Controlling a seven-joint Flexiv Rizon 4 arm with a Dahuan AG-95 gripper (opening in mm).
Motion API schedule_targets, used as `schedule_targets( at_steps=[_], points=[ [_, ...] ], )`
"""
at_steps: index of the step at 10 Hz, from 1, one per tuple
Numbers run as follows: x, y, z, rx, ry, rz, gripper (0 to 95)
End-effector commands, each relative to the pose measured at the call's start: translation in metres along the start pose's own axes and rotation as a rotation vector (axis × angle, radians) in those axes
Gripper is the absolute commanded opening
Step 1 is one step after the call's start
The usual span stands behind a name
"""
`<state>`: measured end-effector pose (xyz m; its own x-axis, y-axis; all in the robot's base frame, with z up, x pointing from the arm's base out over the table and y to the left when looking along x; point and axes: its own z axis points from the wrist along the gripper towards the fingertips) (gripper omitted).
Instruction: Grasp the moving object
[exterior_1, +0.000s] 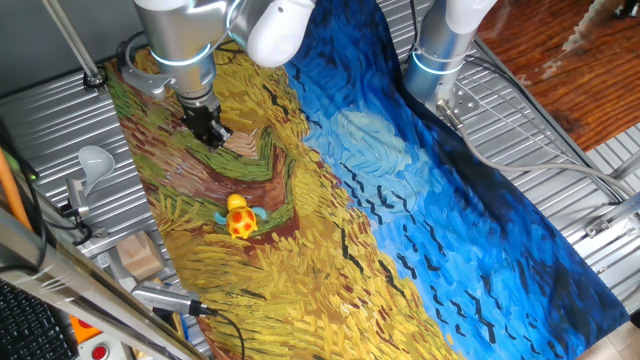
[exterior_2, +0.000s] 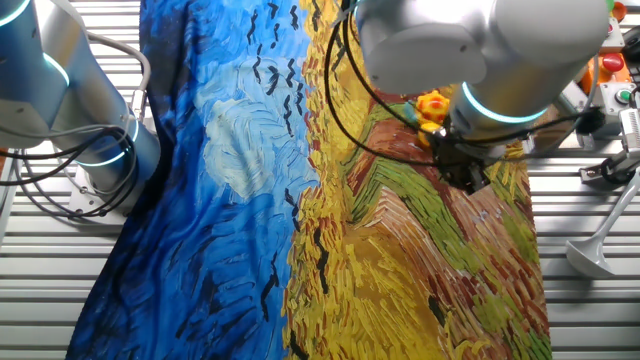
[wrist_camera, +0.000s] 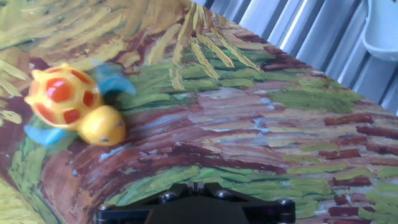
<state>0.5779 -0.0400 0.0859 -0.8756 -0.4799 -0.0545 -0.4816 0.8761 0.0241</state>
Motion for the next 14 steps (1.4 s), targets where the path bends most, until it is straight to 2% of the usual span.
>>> schedule_targets(
  at_steps=[1,3,4,5,7,8,10,12,13,14],
  points=[
    [-0.006,0.008,-0.003,-0.002,0.001,0.004,0.0],
    [-0.019,0.028,-0.001,-0.012,-0.009,0.017,0.0],
    [-0.029,0.045,-0.001,-0.012,-0.011,0.033,0.0],
    [-0.033,0.051,-0.003,-0.01,-0.015,0.039,0.0],
    [-0.034,0.053,-0.007,-0.018,-0.024,0.057,0.0],
    [-0.034,0.053,-0.007,-0.041,-0.036,0.046,0.0],
    [-0.034,0.053,-0.007,-0.057,-0.042,0.01,0.0],
    [-0.034,0.053,-0.007,-0.064,-0.046,-0.023,38.0],
    [-0.041,0.062,-0.002,-0.101,-0.071,-0.074,76.0],
    [-0.045,0.07,0.001,-0.111,-0.083,-0.103,76.0]
  ],
)
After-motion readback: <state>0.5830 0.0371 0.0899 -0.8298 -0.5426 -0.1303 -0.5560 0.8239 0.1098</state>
